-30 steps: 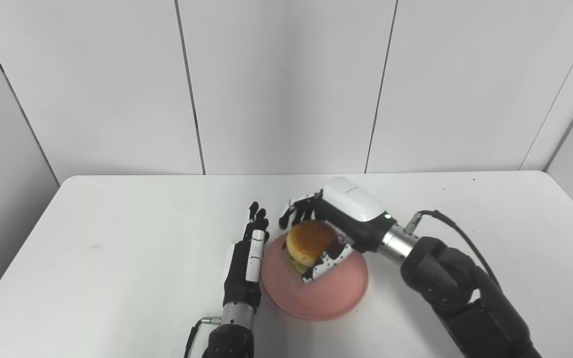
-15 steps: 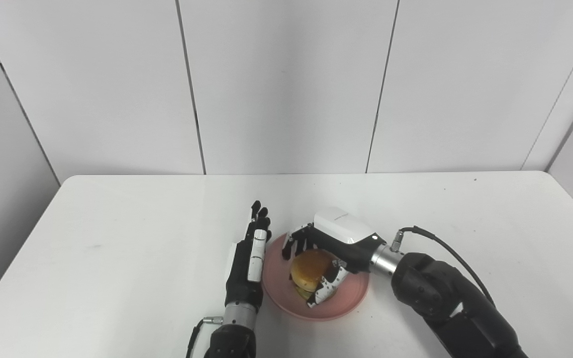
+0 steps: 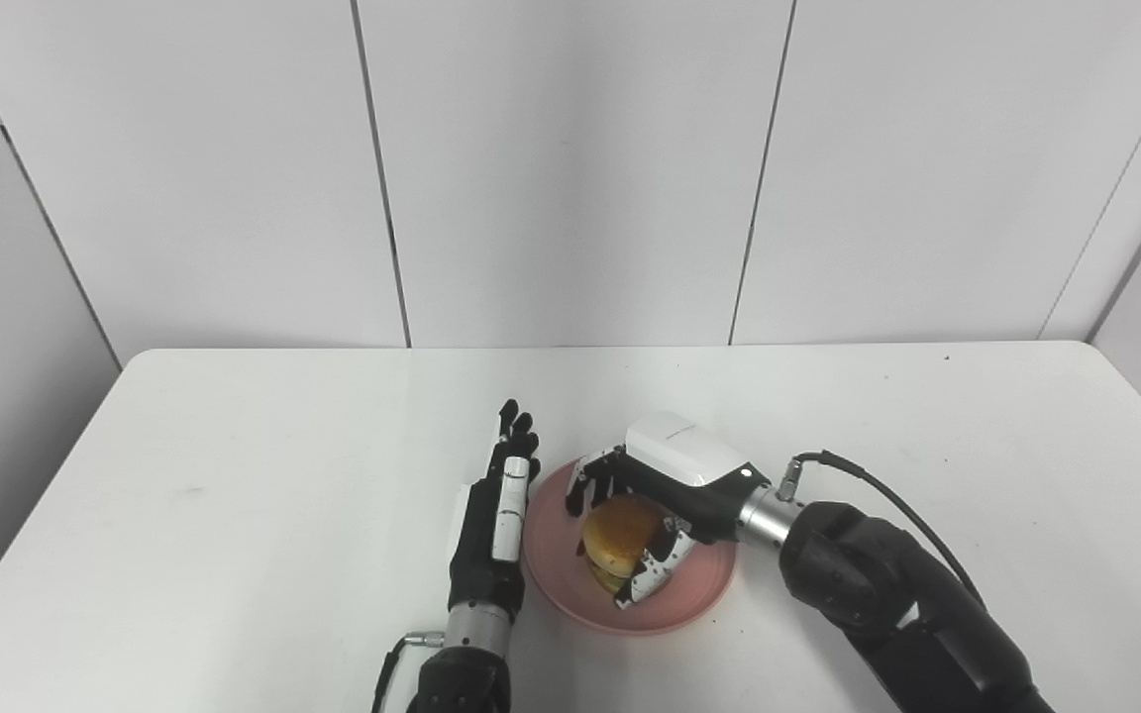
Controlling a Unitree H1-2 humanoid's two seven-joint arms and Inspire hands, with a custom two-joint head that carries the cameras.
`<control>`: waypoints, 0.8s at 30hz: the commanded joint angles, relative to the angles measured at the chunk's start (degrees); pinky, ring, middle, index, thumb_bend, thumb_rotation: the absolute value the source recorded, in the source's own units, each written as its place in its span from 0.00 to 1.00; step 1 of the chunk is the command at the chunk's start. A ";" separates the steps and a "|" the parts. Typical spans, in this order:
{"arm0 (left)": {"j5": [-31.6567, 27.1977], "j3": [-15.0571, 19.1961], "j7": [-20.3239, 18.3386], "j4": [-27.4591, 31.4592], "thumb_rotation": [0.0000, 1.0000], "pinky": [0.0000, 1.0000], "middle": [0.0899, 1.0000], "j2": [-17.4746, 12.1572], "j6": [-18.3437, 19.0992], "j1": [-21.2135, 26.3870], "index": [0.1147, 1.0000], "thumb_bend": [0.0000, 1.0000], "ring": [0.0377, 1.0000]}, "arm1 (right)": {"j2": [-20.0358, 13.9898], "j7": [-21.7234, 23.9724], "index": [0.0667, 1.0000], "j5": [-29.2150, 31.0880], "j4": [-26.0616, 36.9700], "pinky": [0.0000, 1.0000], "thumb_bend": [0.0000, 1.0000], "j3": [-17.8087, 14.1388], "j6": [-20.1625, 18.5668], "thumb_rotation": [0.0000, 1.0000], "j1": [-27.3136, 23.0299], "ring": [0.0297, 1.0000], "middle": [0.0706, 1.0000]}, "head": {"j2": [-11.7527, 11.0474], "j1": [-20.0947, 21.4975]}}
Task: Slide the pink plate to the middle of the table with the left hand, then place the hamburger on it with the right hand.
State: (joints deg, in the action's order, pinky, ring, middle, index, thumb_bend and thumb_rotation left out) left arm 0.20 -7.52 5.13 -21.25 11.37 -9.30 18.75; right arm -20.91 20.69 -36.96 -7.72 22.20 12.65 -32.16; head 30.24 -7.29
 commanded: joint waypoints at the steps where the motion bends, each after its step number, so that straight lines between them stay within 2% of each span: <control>1: -0.38 0.17 -0.55 -2.18 1.00 1.00 1.00 1.26 -1.91 -3.31 1.00 0.69 1.00 | 0.05 -3.47 0.69 1.68 2.14 0.56 0.69 -1.95 2.85 0.15 -0.87 0.64 0.67 | 0.07 -0.03; 3: -0.34 0.12 -0.60 -2.16 1.00 1.00 1.00 1.17 -1.98 -3.33 1.00 0.69 1.00 | 0.26 -4.08 0.71 2.56 3.02 0.58 0.70 -2.70 2.92 0.16 -0.17 0.66 0.69 | 0.09 0.05; 6: -0.17 -0.05 -0.80 -2.21 1.00 1.00 1.00 0.85 -1.81 -3.34 1.00 0.71 1.00 | 0.90 -3.36 0.80 5.69 6.09 0.67 0.68 -4.62 0.75 0.25 1.54 0.78 0.80 | 0.13 0.17; 11: 0.15 0.04 -0.19 -1.31 1.00 0.99 1.00 1.04 -0.97 -3.51 1.00 0.70 0.99 | 2.33 -2.47 0.94 11.66 10.27 0.75 0.71 -8.16 -2.74 0.10 4.52 0.89 0.92 | 0.07 0.42; 13: 0.35 -0.06 -0.24 -0.76 1.00 0.99 1.00 0.86 -0.05 -3.58 1.00 0.69 0.99 | 2.71 -3.08 0.96 12.40 10.80 0.77 0.71 -9.10 -2.70 0.11 5.36 0.92 0.96 | 0.05 0.53; 14: 0.27 0.00 -0.22 -0.54 1.00 0.99 1.00 0.84 0.31 -3.58 1.00 0.69 0.99 | 3.39 -5.46 0.96 12.66 9.82 0.79 0.71 -10.24 -0.71 0.18 6.13 0.93 0.97 | 0.03 0.50; 15: 0.09 0.06 -0.27 -0.28 1.00 0.99 1.00 0.84 0.58 -3.65 1.00 0.69 0.99 | 3.91 -7.95 0.95 12.71 8.47 0.79 0.70 -11.21 1.72 0.21 6.75 0.94 0.97 | 0.07 0.46; 17: -0.09 0.29 -0.12 -0.82 1.00 0.99 0.99 0.90 -0.09 -3.51 1.00 0.69 0.99 | 5.09 -12.70 0.97 13.54 5.34 0.85 0.69 -13.22 6.49 0.40 7.81 0.97 0.98 | 0.05 0.50; 19: -0.34 0.45 -0.24 -0.89 1.00 0.99 0.99 0.88 -0.26 -3.52 1.00 0.69 0.99 | 6.17 -16.21 0.98 13.29 2.73 0.88 0.70 -14.44 9.51 0.52 8.33 0.98 1.00 | 0.07 0.77; 21: -0.37 0.52 -0.25 -0.19 1.00 0.99 0.99 0.86 0.32 -3.77 1.00 0.69 0.99 | 6.91 -18.89 1.00 12.63 1.07 0.92 0.71 -15.00 11.29 0.63 8.78 1.00 1.00 | 0.22 1.00; 22: -0.35 0.54 -0.25 0.06 1.00 0.99 0.99 0.84 0.52 -3.86 1.00 0.69 0.99 | 7.11 -19.74 1.00 12.47 0.57 0.94 0.70 -15.09 11.88 0.65 8.89 1.00 1.00 | 0.22 1.00; 24: -0.96 0.73 -0.75 0.34 1.00 1.00 1.00 0.75 0.65 -3.97 1.00 0.69 0.99 | 8.51 -21.62 1.00 14.07 -1.01 0.97 0.72 -16.33 10.99 0.70 9.67 1.00 1.00 | 0.31 1.27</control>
State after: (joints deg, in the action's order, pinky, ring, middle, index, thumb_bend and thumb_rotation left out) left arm 0.11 -7.18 5.13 -19.96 11.21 -8.55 18.12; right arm -13.36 1.55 -24.08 -9.23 7.00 21.96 -21.26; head 30.50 -5.98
